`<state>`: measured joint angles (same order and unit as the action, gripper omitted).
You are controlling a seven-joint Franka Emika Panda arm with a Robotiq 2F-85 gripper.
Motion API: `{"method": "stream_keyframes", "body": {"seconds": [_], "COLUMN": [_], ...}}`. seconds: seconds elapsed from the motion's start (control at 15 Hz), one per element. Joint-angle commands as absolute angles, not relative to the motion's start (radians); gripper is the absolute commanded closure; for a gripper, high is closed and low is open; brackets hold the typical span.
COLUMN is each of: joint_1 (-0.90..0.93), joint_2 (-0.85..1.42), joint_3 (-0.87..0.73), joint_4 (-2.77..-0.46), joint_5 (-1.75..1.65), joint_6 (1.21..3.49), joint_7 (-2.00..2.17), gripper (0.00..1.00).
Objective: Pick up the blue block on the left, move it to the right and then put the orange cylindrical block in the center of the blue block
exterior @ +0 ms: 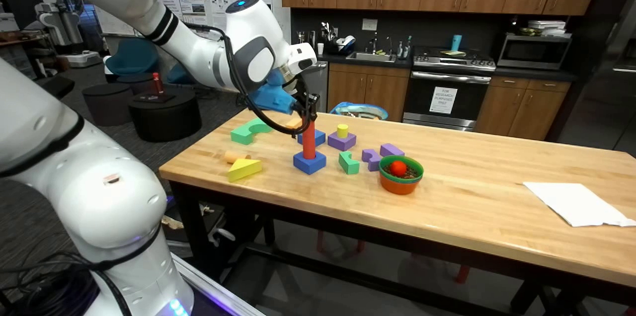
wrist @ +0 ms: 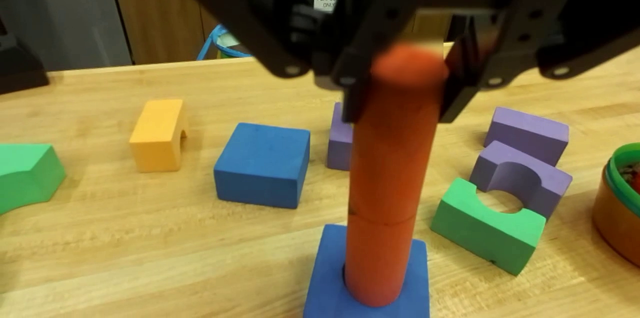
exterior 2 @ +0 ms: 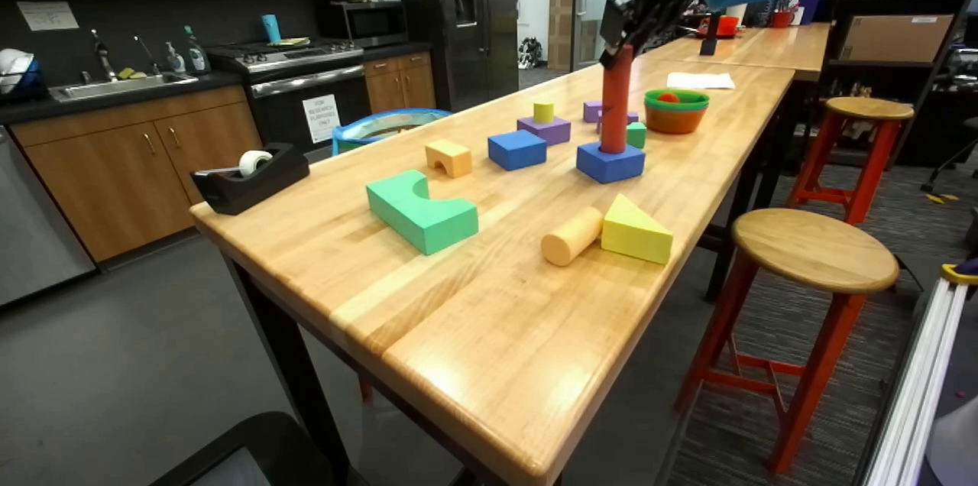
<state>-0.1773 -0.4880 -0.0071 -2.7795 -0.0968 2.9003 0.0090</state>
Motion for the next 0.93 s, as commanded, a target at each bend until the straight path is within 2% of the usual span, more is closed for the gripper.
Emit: {"method": "stream_keyframes", "body": {"seconds": [0.0, 0.87], "joint_1": [-0.188, -0.082], "joint_2": [-0.464, -0.334], "joint_3": [0.006, -0.125], "joint_4": [-2.778, -2.786], "joint_5": [-0.111, 0.016], "joint_6": [2.925, 3.094], "joint_7": [0.022, -0.008], "gripper": [0.85, 0.85]}}
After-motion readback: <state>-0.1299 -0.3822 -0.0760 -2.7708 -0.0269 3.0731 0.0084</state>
